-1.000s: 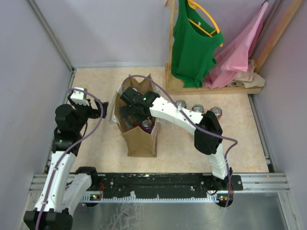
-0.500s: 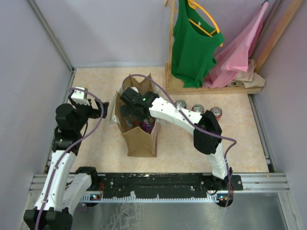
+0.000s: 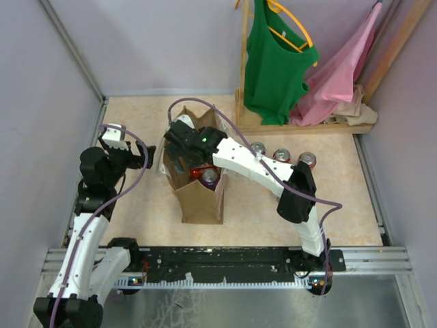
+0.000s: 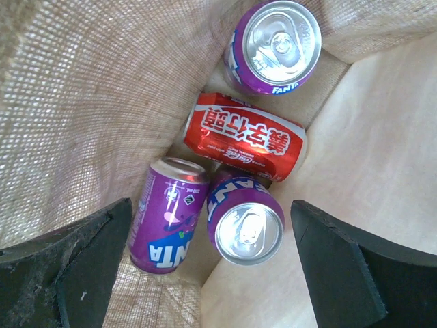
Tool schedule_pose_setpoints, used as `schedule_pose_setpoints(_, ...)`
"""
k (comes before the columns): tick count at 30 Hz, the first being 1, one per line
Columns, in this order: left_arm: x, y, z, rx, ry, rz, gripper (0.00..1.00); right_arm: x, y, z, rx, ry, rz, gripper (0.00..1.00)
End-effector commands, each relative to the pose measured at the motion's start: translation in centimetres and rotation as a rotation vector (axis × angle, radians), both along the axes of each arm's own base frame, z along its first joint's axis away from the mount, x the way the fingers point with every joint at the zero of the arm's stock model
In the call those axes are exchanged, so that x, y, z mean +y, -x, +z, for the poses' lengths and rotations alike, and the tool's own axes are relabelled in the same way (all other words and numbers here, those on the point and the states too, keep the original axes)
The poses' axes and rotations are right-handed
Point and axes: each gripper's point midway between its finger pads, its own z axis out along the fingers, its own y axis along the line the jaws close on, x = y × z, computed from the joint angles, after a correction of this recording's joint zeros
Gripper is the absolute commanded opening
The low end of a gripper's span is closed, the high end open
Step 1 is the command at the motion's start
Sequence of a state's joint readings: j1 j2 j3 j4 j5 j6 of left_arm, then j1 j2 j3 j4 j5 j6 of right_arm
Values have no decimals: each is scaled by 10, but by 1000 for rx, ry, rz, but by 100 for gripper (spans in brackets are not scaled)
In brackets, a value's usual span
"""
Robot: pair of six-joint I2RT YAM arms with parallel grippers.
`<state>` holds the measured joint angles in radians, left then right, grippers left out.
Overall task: Take the beverage out of the canvas bag
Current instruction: Take out the drink from the canvas bag.
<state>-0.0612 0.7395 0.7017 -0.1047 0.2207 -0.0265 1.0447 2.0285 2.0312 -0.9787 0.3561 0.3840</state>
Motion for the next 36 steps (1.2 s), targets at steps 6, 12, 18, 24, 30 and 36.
schedule_pose_setpoints(6,-3,-1,5,-23,7,-15,100,-8,-1,-2,-9,15,-34,99)
schedule_pose_setpoints(12,-4,0,4,-21,6,-19,100,-12,1,-35,69,6,-39,99)
schedule_pose_setpoints(18,-3,-1,4,-24,6,-14,100,-17,-2,-61,114,17,-58,99)
schedule_pose_setpoints(24,-3,-1,3,-21,5,-12,100,-11,-3,-82,141,32,-43,99)
schedule_pose_setpoints(30,-2,-2,3,-20,3,-8,100,-10,1,-100,189,54,-34,99)
schedule_pose_setpoints(36,0,-3,3,-21,2,2,100,-27,17,-110,230,112,-36,99)
